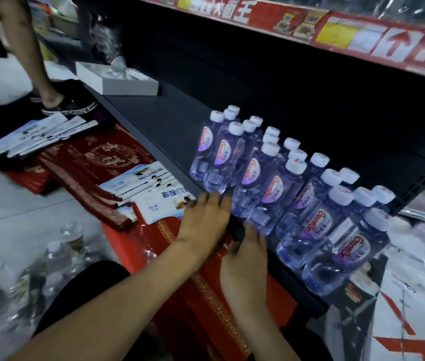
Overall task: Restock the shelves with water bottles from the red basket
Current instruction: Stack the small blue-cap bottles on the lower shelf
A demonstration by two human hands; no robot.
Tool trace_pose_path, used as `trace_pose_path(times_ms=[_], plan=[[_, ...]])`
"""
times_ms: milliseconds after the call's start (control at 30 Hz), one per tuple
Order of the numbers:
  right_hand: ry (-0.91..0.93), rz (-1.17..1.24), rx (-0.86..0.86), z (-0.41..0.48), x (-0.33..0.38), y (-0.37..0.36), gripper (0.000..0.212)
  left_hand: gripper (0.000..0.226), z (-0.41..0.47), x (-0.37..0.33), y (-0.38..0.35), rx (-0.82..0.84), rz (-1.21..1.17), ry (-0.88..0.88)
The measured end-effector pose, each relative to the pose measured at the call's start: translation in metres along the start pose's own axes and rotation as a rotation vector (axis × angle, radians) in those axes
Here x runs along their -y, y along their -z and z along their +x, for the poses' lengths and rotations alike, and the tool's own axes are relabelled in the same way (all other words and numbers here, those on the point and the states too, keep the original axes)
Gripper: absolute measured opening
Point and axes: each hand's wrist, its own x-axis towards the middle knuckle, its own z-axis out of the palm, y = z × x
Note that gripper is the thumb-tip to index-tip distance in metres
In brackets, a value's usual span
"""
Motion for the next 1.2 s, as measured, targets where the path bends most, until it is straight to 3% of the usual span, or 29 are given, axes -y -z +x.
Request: trace_pose_path(times_ms=[100, 300, 500, 733, 833, 1000, 1100, 1200], plan=[[0.169, 0.07, 0.032, -0.019, 0.032, 0.002, 0.061, 0.045, -0.019, 0.031, 0.019, -0.068, 0.139, 0.042], [0.497, -0.008, 0.289, -0.051, 0.128, -0.028, 0.048, 0.039, -0.119, 0.148, 0.072, -0.095, 0.366, 0.25], [0.955, 0.092, 0.514, -0.139, 0.23, -0.075, 0.039, 0.025, -0.297, 0.266, 0.111, 0.077, 0.463, 0.679], [1.339, -0.082, 0.967, -0.276, 0.321, -0.152, 0.03, 0.026, -0.47, 0.305, 0.056, 0.396, 0.174, 1.19], [1.346, -0.254, 1.164, -0.33, 0.329, -0.202, 0.027, 0.028, -0.507, 0.312, 0.011, 0.51, -0.055, 1.361], [1.19, -0.573, 1.412, -0.381, 0.292, -0.295, 0.028, 0.037, -0.561, 0.306, -0.068, 0.532, -0.612, 1.746], [1.085, -0.723, 1.52, -0.398, 0.247, -0.333, 0.035, 0.034, -0.585, 0.289, -0.104, 0.303, -0.984, 2.003], [0.954, -0.794, 1.596, -0.412, 0.205, -0.363, 0.038, 0.035, -0.601, 0.277, -0.133, 0.135, -1.078, 2.204]])
